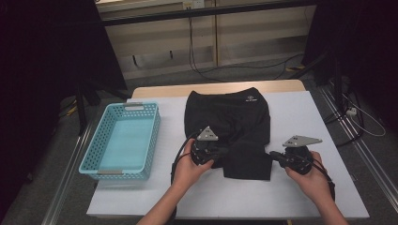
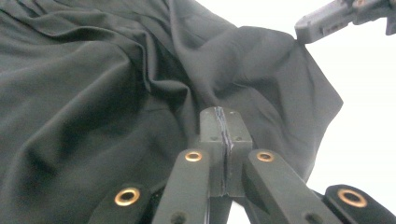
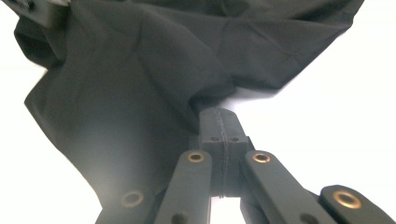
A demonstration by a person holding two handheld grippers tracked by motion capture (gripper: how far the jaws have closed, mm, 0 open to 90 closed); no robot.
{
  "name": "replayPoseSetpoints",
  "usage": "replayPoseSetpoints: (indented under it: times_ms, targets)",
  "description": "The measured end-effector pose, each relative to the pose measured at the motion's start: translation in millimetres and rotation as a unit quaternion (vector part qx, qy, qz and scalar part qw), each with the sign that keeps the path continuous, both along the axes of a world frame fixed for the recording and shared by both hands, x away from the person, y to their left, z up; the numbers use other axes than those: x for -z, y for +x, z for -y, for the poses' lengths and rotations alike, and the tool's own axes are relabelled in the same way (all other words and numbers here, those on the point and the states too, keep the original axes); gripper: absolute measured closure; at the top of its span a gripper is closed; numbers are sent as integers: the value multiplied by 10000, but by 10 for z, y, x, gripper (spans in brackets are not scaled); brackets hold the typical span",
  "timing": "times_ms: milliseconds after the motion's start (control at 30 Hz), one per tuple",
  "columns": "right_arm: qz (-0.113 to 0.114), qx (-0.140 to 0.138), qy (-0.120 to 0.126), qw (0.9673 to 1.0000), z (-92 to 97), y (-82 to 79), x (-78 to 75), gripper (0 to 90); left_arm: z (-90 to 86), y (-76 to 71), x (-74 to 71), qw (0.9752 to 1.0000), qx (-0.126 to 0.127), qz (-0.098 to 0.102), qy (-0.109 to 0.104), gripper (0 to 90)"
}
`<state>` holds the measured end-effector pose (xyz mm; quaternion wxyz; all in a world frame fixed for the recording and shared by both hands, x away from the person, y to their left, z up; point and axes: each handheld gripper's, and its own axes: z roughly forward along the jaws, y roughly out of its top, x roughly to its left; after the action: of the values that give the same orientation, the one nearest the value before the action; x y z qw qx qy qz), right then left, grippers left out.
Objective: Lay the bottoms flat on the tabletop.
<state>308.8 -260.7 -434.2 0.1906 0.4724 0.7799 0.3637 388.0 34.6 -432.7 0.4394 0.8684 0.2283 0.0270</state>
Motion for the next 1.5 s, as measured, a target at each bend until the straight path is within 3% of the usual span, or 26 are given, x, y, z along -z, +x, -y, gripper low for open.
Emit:
replayPoseSetpoints:
  times_ms: [167, 267, 467, 533, 567, 733, 1033, 1200, 1300, 1400, 1467, 1500]
  targets:
    - [-11, 116, -74, 9999, -43, 9, 38, 885, 11, -1, 42, 10000, -3, -11, 99, 890]
    - [19, 188, -5, 9998, -43, 35, 56, 795, 3, 6, 49, 9999, -20, -42, 111, 890]
    - [-176, 126, -97, 9997, -156, 154, 179, 735, 10, -9, 46, 9999, 1, -58, 108, 890]
    - [-304, 115, -162, 9993, -188, 181, 233, 826, 10, -16, 44, 9999, 17, -76, 101, 890]
    - [-264, 56, -127, 9996, -189, 181, 237, 894, 13, -24, 42, 9999, 30, -73, 103, 890]
    - [-289, -61, -119, 9995, -139, 71, 132, 898, 38, -62, 10, 9999, 106, -71, 34, 890]
    - [23, 84, -166, 9998, 21, -178, -127, 899, 151, -134, -42, 9991, 318, -174, -198, 888]
    - [-51, 344, -144, 9993, 210, -311, -135, 899, 184, -127, -4, 9990, 313, -192, -237, 886]
    - [-72, 566, 118, 9983, 319, -317, -132, 899, 214, -122, 29, 9989, 330, -230, -235, 886]
    - [-8, 629, 40, 9980, 354, -303, -113, 897, 240, -131, 60, 9991, 353, -193, -141, 883]
    - [31, 659, -31, 9978, 355, -283, -77, 897, 249, -133, 81, 9995, 282, -100, -84, 847]
    - [40, 684, -91, 9976, 354, -268, -51, 893, 245, -129, 90, 9998, 220, -4, -7, 766]
